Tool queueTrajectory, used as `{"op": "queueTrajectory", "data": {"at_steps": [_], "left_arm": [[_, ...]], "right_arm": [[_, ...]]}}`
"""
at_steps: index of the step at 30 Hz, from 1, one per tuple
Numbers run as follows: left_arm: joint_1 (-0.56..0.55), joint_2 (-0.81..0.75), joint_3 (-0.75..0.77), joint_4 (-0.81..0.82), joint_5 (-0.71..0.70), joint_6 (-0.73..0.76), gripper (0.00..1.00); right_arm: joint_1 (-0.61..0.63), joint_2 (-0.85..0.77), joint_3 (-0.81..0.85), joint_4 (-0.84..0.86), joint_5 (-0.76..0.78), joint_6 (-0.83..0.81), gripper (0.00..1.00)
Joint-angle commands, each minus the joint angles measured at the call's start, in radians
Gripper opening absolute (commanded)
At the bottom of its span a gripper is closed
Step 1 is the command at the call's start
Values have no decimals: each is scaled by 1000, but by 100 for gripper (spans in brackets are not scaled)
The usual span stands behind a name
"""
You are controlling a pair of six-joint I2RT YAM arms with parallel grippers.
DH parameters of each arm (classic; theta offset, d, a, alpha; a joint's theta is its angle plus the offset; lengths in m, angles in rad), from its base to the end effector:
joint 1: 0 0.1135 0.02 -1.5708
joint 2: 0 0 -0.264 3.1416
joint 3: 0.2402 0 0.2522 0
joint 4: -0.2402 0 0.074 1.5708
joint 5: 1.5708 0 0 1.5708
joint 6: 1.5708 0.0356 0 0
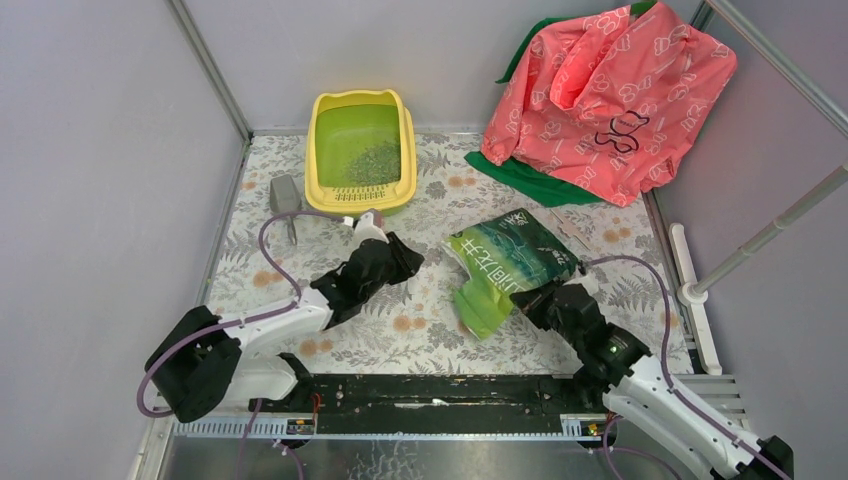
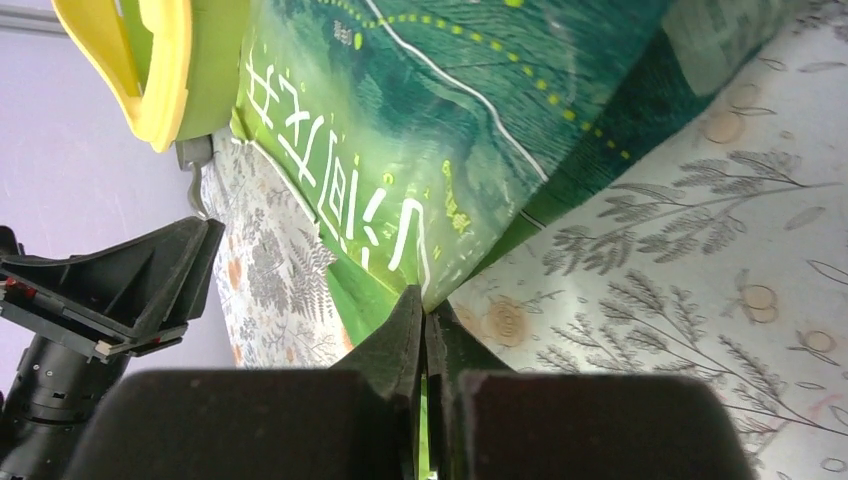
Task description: Fill the litter box with clean litter
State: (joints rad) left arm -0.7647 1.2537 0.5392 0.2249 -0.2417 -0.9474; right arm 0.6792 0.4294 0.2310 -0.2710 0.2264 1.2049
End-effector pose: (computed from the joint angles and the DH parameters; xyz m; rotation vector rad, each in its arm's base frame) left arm 0.1920 -0.1724 0.1981 -0.3506 2.1172 -0.7999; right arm 0.1053 0.0747 0.1848 0.7063 2.0451 0.9276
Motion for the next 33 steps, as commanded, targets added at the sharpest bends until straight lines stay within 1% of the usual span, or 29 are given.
{"op": "queueTrajectory", "data": {"at_steps": [1,5,7,8,12,15,16,20,22,24,28,33], "left_arm": [[8,-38,-6,11,42,-2,36],[8,-108,-39,58,83,-37,36],[8,-152,-42,53,88,-46,36],[8,-180,-36,38,85,-47,36],[9,-251,5,-7,94,-51,37],[14,-289,28,20,142,-91,39],[18,-294,37,37,166,-112,43],[21,-273,73,92,234,-207,70],[22,-236,86,134,289,-235,76],[21,-190,100,139,310,-246,79],[22,-111,133,64,318,-239,81],[19,-38,173,87,332,-236,83]], "right_arm": [[7,83,122,152,1,-47,0],[7,143,194,229,-22,-54,0],[7,169,229,259,-27,-58,0],[7,184,246,302,-30,-61,0],[7,252,316,351,-41,-74,0],[7,298,332,401,-53,-68,0],[7,308,332,416,-56,-66,0],[7,340,327,450,-67,-59,0],[7,341,319,460,-69,-56,0],[7,339,312,463,-70,-54,0],[7,332,305,460,-73,-55,0],[6,332,296,464,-76,-56,0]]}}
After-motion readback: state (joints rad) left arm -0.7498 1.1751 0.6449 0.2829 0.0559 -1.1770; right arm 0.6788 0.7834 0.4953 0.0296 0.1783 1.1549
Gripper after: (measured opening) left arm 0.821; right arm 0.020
